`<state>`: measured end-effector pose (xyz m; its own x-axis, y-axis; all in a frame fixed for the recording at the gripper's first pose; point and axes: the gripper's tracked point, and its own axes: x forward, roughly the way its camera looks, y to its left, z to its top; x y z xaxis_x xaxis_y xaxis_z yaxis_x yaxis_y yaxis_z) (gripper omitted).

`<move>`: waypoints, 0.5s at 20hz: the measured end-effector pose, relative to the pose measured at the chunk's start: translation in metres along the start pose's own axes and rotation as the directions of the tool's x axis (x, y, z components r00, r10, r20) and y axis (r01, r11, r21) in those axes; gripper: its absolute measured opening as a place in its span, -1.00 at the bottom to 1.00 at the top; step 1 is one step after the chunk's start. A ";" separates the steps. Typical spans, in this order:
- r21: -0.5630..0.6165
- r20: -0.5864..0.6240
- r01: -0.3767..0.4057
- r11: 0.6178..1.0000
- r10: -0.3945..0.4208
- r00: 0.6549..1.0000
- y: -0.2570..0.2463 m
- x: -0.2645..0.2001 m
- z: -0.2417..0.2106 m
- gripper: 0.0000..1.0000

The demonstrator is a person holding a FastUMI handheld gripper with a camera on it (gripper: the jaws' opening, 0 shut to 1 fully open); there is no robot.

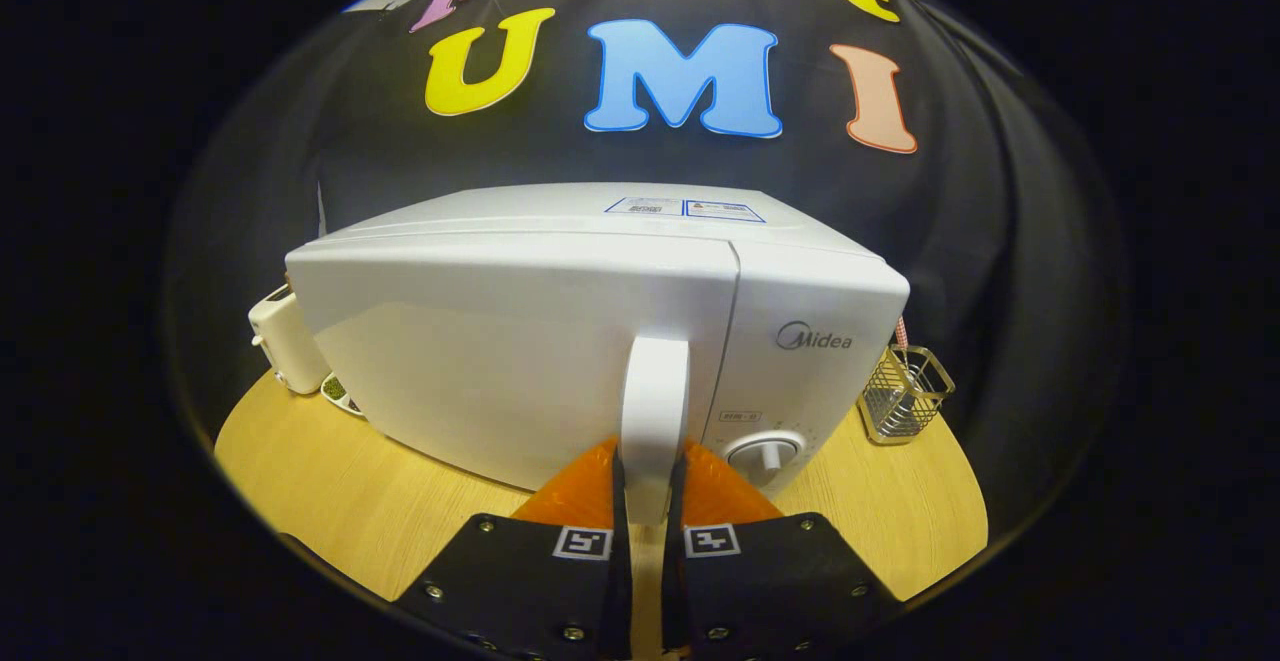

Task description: Open the microwave, put the food inside, and close the microwave door.

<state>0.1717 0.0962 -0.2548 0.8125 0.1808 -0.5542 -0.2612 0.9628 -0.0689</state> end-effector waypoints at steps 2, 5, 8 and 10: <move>-0.001 -0.001 0.006 1.000 -0.006 1.000 0.000 0.000 0.001 -0.76; -0.014 -0.001 0.013 1.000 -0.013 1.000 0.000 -0.001 0.001 -0.76; -0.057 0.000 0.043 0.997 -0.043 0.999 0.000 -0.002 0.000 -0.89; -0.050 0.000 0.050 0.998 -0.050 0.999 0.001 -0.003 0.001 -0.89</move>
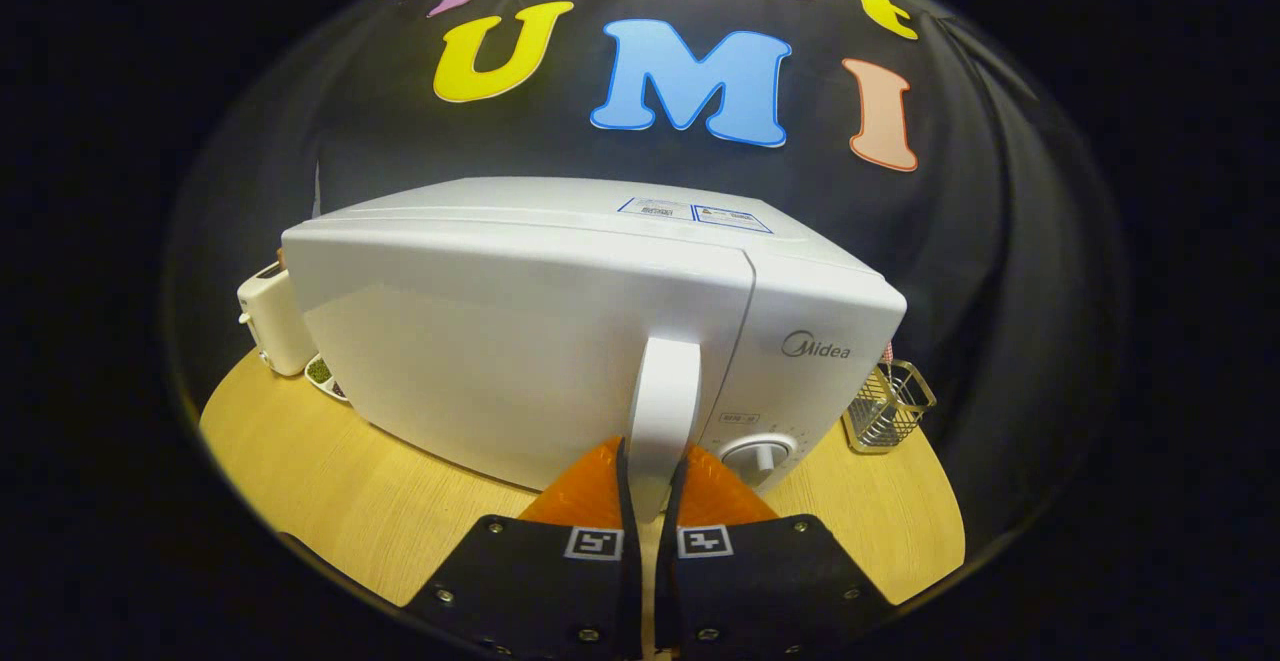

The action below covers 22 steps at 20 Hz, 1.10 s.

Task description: Open the microwave, put the food inside, and close the microwave door.

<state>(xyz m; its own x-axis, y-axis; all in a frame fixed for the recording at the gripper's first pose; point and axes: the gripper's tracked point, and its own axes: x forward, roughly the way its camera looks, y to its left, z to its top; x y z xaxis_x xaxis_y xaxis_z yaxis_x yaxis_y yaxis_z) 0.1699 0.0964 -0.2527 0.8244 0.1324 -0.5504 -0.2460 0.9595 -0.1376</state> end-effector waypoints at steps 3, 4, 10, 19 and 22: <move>0.005 -0.009 0.007 1.000 -0.007 1.000 0.000 -0.002 -0.002 -0.89; 0.003 -0.020 0.005 1.000 -0.004 1.000 0.002 -0.009 -0.005 -0.89; -0.005 -0.048 -0.059 0.998 0.059 0.997 0.024 -0.057 -0.029 -0.89; -0.009 -0.104 -0.140 0.990 0.138 0.985 0.065 -0.112 -0.057 -0.82; 0.005 -0.117 -0.150 0.989 0.149 0.982 0.081 -0.126 -0.064 -0.78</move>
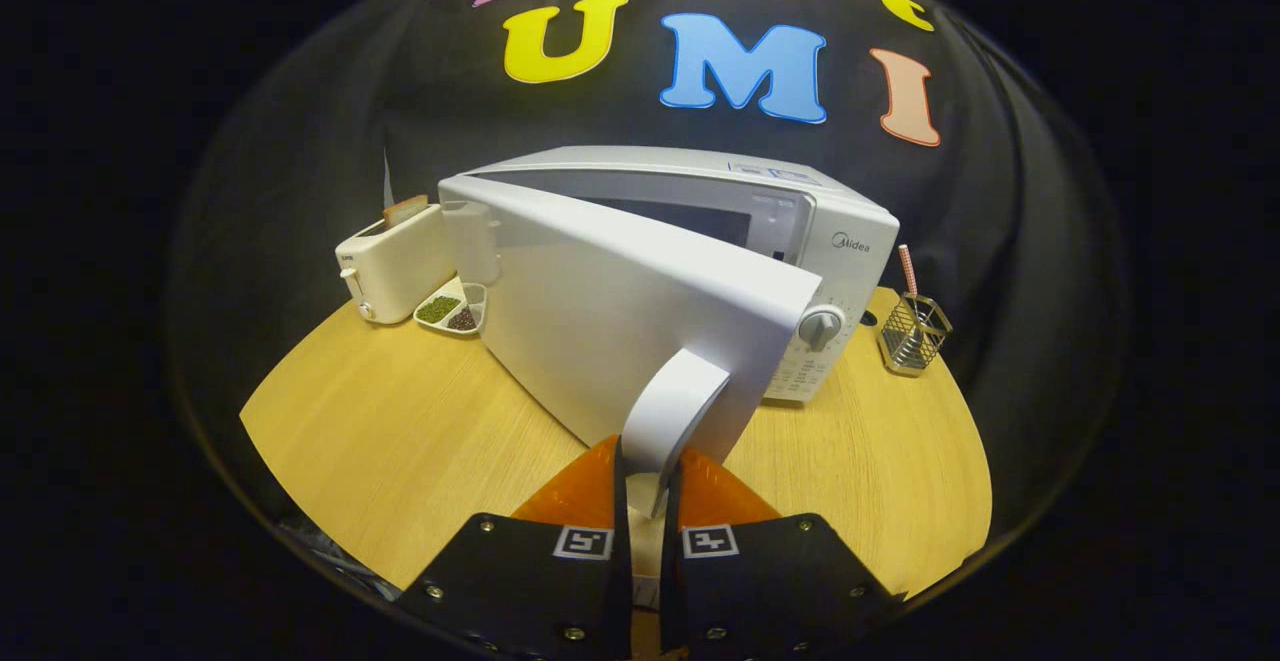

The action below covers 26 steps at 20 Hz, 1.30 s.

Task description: Open the microwave, put the food inside, and close the microwave door.

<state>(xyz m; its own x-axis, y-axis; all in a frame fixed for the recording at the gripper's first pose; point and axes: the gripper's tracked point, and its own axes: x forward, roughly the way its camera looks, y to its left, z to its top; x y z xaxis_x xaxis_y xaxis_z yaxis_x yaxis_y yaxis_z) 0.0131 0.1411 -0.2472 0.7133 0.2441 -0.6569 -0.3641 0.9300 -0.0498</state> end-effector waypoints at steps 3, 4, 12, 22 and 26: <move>-0.004 -0.006 -0.009 1.000 0.009 1.000 0.019 -0.012 -0.006 -0.76; -0.005 -0.009 -0.011 1.000 0.011 1.000 0.026 -0.015 -0.010 -0.76; -0.054 -0.015 -0.040 0.998 0.039 0.999 0.077 -0.039 -0.023 -0.64; -0.038 -0.032 -0.105 0.994 0.103 0.994 0.139 -0.058 -0.037 -0.28; -0.049 -0.035 -0.118 0.992 0.116 0.993 0.165 -0.061 -0.040 -0.28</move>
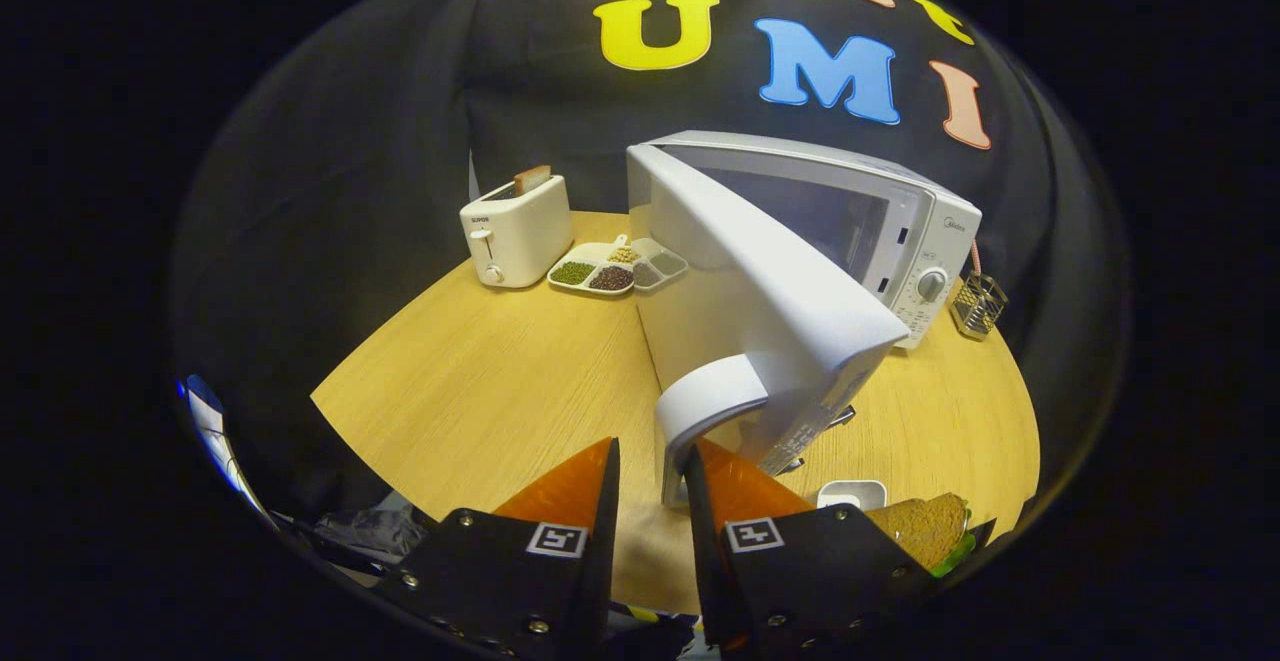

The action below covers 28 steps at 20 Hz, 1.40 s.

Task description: Open the microwave, put the food inside, and close the microwave door.

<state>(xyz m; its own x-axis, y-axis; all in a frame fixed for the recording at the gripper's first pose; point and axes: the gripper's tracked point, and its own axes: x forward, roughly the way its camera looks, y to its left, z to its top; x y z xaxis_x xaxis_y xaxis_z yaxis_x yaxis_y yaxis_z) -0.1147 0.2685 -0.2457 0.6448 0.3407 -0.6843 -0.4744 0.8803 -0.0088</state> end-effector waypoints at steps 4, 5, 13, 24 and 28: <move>-0.039 -0.021 0.003 0.999 -0.004 1.000 0.022 -0.003 -0.005 -0.28; -0.047 -0.025 0.000 0.999 -0.001 1.000 0.028 -0.004 -0.005 -0.28; -0.068 -0.047 -0.072 0.995 0.069 0.997 0.072 -0.009 -0.006 -0.28; -0.107 0.046 -0.349 0.931 0.355 0.934 0.151 -0.025 0.028 -0.29; -0.135 0.168 -0.470 0.872 0.488 0.857 0.172 -0.064 0.075 -0.14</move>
<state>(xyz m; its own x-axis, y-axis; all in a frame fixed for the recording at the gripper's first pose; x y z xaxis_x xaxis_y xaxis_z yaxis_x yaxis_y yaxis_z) -0.1926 0.4233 -0.1487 0.4217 0.7765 -0.4681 -0.7978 0.5631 0.2153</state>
